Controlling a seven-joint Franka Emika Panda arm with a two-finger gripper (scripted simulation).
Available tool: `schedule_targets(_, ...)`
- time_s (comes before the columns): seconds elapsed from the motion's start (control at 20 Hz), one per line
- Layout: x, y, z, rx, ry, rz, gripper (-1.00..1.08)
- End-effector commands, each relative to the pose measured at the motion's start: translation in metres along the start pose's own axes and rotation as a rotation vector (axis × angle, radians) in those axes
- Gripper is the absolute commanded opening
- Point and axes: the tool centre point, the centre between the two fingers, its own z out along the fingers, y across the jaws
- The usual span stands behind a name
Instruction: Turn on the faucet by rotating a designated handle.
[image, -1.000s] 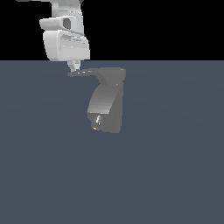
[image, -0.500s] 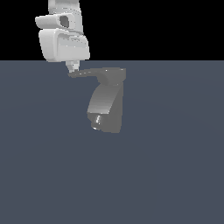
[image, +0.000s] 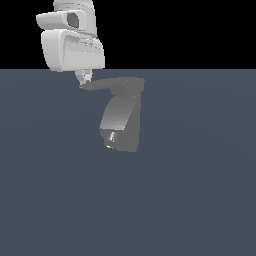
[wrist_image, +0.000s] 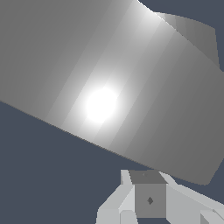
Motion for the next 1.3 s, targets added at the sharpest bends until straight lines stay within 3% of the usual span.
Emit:
schedule_targets(0.0, 0.009, 0.006, 0.000, -0.002, 0.003, 0.007, -1.00)
schedule_targets(0.85, 0.036, 0.044, 0.000, -0.002, 0.002, 0.000, -1.00)
schedule_targets(1.25, 0.075, 0.047, 0.000, -0.003, 0.002, 0.001, -1.00)
